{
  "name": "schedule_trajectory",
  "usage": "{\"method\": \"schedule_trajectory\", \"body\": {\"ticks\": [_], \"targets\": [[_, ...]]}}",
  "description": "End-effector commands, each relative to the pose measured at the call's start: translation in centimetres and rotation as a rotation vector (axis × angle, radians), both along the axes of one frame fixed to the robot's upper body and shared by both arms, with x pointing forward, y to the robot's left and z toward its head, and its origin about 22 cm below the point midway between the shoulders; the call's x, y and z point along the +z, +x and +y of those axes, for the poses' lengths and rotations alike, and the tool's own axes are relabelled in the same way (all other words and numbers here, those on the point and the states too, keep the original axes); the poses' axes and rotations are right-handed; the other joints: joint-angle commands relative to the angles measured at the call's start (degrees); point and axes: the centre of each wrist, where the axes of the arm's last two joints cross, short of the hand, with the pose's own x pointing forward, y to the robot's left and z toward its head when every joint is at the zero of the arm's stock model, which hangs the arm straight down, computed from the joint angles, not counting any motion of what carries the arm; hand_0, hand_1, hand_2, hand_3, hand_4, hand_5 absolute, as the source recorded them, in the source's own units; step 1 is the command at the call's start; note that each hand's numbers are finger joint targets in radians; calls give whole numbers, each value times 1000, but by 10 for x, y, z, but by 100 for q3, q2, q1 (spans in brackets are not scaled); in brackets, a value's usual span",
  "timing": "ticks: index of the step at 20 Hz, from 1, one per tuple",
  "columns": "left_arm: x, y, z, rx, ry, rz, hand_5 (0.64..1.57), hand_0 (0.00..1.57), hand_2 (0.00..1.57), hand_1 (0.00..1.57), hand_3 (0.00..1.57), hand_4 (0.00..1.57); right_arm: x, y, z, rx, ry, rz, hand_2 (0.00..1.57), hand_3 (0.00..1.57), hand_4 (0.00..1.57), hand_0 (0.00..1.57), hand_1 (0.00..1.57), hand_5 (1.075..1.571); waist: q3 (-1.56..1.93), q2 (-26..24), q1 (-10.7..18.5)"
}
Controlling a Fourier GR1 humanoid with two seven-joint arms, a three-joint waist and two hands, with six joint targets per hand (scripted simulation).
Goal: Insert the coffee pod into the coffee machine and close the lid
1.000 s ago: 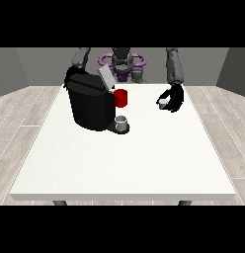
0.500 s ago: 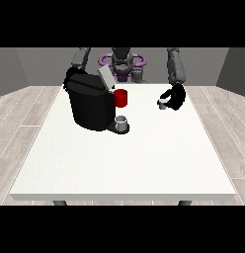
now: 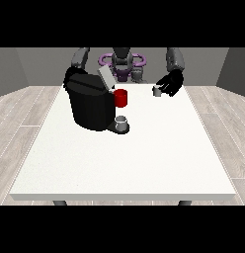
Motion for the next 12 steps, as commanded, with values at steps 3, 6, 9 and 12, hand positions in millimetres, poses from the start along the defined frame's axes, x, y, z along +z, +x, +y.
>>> {"method": "schedule_trajectory", "body": {"ticks": [3,6,9,12], "targets": [[42,19,-17,-47,5,-57,1571,1255,1332,1255,1288,556,-5,-2,15,35,16,-8,0,0,497,0,0,1571,-2,-42,-215],[88,35,-14,-22,-13,-94,1571,1255,1332,1255,1288,556,17,16,8,70,1,-47,0,0,476,0,0,1571,-2,187,-359],[90,38,-21,-13,-21,-86,1571,1255,1332,1255,1288,556,17,12,35,75,8,-77,0,0,489,0,0,1571,-2,253,-494],[94,38,-16,12,-1,-152,1571,1256,1327,1256,1277,536,31,17,12,82,13,-106,0,0,521,0,0,1571,-2,365,-641]]}}
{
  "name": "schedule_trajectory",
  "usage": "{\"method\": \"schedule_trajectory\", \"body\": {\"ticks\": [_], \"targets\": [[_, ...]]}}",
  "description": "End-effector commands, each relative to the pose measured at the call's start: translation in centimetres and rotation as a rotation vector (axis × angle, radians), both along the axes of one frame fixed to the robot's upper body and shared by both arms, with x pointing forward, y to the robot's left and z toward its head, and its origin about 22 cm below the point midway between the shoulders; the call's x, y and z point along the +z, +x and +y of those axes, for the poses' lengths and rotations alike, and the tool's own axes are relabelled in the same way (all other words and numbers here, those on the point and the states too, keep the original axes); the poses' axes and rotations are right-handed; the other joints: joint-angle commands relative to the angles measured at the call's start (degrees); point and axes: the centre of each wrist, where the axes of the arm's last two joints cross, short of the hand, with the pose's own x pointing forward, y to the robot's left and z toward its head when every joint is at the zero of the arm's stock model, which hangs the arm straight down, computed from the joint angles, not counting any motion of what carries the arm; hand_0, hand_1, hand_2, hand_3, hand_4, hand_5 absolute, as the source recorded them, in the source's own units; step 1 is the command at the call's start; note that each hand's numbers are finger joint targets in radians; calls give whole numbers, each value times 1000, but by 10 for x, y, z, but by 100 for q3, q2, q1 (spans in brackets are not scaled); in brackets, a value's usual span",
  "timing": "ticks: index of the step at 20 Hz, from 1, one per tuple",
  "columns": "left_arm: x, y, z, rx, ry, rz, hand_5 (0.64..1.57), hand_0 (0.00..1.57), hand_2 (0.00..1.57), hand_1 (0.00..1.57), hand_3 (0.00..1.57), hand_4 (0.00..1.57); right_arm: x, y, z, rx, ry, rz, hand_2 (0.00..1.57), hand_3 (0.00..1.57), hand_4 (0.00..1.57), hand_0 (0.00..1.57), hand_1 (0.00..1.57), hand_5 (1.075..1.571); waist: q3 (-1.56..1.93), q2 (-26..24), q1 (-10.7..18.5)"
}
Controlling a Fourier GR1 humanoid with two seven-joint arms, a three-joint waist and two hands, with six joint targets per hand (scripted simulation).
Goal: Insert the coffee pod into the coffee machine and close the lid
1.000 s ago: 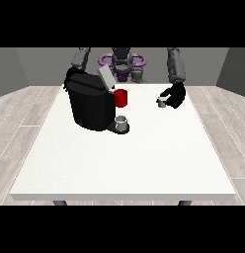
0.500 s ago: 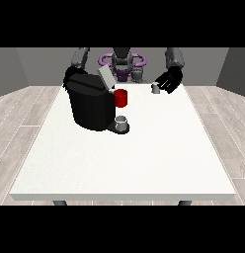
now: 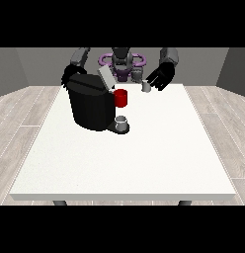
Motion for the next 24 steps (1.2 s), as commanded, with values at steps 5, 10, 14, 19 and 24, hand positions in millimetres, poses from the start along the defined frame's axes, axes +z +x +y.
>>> {"method": "schedule_trajectory", "body": {"ticks": [5,10,14,19,24], "targets": [[78,20,-2,87,-64,-85,1571,1272,1307,1272,1244,512,28,9,20,65,-36,-67,0,0,507,0,0,1571,-1,323,-590],[100,23,-15,60,-43,-171,1571,1282,1332,1282,1269,479,30,15,5,41,-34,-96,0,0,502,0,0,1571,1,624,-524],[94,24,-27,24,-44,-143,1571,1278,1332,1278,1265,519,22,10,11,0,-43,-85,0,0,520,0,0,1571,1,522,-481],[115,27,-16,55,-19,-188,1571,1265,1297,1265,1236,485,62,23,27,16,-55,-144,0,0,526,0,0,1571,-2,860,-704],[112,28,-25,64,-26,-167,1571,1292,1315,1292,1222,498,50,21,-3,4,-47,-138,0,0,514,0,0,1571,2,914,-689]]}}
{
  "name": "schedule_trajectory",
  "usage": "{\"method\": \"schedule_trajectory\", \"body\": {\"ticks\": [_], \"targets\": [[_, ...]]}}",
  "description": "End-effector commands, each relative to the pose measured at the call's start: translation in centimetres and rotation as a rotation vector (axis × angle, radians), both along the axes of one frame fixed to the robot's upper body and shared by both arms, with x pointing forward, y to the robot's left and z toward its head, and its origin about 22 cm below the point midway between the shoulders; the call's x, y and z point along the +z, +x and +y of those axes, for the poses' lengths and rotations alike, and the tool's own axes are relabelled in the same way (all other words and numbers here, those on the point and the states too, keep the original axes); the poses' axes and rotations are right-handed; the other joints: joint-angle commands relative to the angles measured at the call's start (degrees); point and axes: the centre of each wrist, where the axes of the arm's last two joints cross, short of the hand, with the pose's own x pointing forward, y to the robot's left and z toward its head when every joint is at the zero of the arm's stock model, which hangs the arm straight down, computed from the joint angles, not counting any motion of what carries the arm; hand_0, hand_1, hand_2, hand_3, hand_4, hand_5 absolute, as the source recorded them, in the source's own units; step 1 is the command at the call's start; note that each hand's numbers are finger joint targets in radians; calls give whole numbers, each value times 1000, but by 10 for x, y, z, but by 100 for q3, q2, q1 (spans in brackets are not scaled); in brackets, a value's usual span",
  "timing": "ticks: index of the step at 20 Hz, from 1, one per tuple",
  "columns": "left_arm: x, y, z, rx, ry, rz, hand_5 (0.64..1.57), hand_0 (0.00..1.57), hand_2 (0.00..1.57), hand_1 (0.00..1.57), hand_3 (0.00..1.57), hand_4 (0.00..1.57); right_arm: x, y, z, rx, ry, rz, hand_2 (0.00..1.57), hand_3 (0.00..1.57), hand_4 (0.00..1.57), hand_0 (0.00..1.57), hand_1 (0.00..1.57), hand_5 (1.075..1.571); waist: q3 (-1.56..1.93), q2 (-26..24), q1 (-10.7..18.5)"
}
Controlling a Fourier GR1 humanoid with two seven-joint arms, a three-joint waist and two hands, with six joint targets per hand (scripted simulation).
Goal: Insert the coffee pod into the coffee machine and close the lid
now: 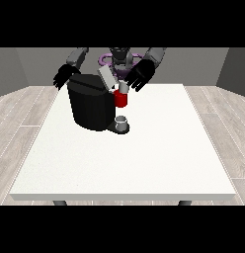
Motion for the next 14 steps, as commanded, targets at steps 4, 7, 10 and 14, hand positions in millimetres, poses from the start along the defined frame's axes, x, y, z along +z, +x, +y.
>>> {"method": "schedule_trajectory", "body": {"ticks": [4,7,10,14], "targets": [[20,2,-5,-23,-4,2,1571,1316,1328,1316,1225,510,4,7,-17,-12,42,-4,0,0,499,0,0,1571,2,134,48],[-5,2,-9,-29,29,7,1571,1260,1298,1260,1208,511,-13,-9,-5,1,45,-8,0,0,518,0,0,1571,1,63,-29],[0,3,-11,-30,30,11,1571,1183,1251,1183,1180,499,11,4,-18,-8,46,-2,0,0,513,0,0,1571,0,42,-3],[-21,4,-23,-36,12,36,1571,1203,1272,1203,1200,500,-7,-9,8,-9,36,-12,0,0,481,0,0,1571,0,4,33]]}}
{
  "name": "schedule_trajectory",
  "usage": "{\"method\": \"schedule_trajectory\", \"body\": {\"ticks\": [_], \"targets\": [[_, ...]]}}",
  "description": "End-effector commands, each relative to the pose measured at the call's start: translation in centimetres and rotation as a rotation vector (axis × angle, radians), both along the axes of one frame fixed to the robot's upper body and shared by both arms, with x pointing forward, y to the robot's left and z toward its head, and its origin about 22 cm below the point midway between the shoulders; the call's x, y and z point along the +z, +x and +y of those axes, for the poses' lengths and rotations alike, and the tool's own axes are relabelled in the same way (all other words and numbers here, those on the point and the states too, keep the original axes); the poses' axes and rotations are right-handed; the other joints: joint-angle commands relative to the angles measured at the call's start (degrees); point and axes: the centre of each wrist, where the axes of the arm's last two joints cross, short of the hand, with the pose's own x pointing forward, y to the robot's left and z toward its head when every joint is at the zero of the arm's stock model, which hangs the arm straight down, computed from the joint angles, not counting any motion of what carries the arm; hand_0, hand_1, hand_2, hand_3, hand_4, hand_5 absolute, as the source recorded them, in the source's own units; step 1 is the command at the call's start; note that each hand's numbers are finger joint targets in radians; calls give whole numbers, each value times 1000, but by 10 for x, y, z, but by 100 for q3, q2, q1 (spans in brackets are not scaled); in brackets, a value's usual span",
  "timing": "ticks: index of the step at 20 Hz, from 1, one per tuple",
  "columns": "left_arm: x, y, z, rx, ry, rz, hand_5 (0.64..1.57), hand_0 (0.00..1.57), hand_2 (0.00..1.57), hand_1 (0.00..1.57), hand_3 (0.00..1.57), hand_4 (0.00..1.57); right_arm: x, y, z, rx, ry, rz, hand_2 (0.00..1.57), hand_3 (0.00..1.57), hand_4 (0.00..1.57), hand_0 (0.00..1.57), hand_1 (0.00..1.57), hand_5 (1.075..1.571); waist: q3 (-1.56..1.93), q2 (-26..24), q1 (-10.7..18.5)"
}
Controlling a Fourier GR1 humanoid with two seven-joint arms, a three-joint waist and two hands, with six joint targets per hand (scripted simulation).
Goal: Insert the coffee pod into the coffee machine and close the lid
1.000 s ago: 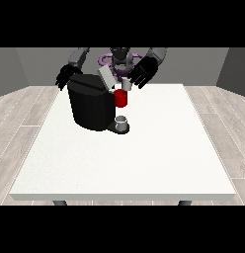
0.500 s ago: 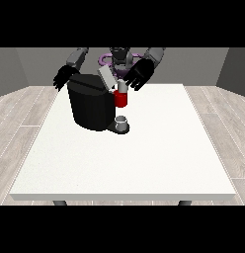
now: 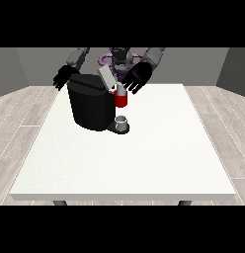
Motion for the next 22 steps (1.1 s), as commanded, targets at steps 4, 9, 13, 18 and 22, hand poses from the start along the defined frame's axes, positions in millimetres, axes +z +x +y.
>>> {"method": "schedule_trajectory", "body": {"ticks": [4,9,13,18,22], "targets": [[2,2,-16,-10,-1,5,1571,1186,1269,1186,1202,515,3,7,-15,-27,22,-9,0,0,448,0,0,1571,1,13,124],[-5,1,7,-14,-3,39,1571,1208,1265,1208,1191,493,1,-3,2,-21,6,-28,0,0,443,0,0,1571,-2,42,28],[-27,1,-3,-17,9,67,1571,1230,1274,1230,1180,481,-5,-6,-13,-30,3,27,0,0,437,0,0,1571,-1,-51,61],[-9,3,-11,-29,21,53,1571,1211,1239,1211,1123,460,-6,-1,3,-40,8,10,0,0,366,0,0,1571,-1,126,56],[12,-1,17,7,59,-1,1571,1152,1178,1152,1020,450,-1,-3,-9,2,-2,-16,0,0,401,0,0,1571,-1,203,-53]]}}
